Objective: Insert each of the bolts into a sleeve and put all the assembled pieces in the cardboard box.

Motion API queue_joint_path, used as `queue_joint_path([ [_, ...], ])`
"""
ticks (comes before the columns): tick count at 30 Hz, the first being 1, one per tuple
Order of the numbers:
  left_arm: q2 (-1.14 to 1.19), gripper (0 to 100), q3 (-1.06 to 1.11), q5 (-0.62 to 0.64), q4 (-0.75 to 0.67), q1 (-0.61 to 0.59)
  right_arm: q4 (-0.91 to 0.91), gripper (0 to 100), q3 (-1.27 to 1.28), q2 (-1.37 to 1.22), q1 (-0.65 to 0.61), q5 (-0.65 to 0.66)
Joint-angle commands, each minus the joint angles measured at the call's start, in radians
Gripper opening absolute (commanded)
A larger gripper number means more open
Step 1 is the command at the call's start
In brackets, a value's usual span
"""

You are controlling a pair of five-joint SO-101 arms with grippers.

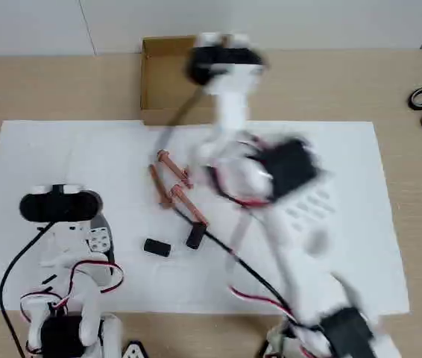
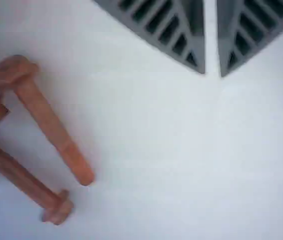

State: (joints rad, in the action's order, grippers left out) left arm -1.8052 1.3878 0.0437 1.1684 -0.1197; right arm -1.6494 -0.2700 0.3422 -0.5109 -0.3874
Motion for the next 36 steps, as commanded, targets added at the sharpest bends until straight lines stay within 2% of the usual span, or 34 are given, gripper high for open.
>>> queue_joint_path([
  [1, -0.009, 1, -0.042, 0.003, 0.002, 0.069, 0.12, 0.6, 0.175, 0.249, 0.127, 0.008],
  [7, -0.009, 1, -0.131, 0.003, -0.055, 0.087, 0.4, 0.6, 0.694, 0.613, 0.274, 0.008],
  [12, 0.018, 1, -0.282, 0.003, 0.003, 0.094, 0.72, 0.5, 1.217, 0.911, 0.374, 0.009],
  [18, 0.278, 1, -0.492, 0.005, 0.118, 0.094, 0.986, 0.4, 1.628, 1.241, 0.371, 0.167],
  [21, 0.46, 1, -0.598, 0.048, 0.133, 0.094, 0.99, 0.4, 1.728, 1.369, 0.371, 0.175],
  [27, 0.896, 1, -0.857, 0.353, 0.14, 0.095, 0.992, 0.4, 1.863, 1.472, 0.378, 0.178],
  [29, 1.066, 1, -0.961, 0.411, 0.18, 0.101, 0.995, 0.4, 1.895, 1.468, 0.378, 0.176],
  [33, 1.404, 1, -1.191, 0.43, 0.319, 0.163, 0.995, 0.4, 1.953, 1.471, 0.378, 0.175],
  [36, 1.616, 1, -1.389, 0.516, 0.4, 0.196, 1.001, 0.4, 1.953, 1.472, 0.378, 0.175],
])
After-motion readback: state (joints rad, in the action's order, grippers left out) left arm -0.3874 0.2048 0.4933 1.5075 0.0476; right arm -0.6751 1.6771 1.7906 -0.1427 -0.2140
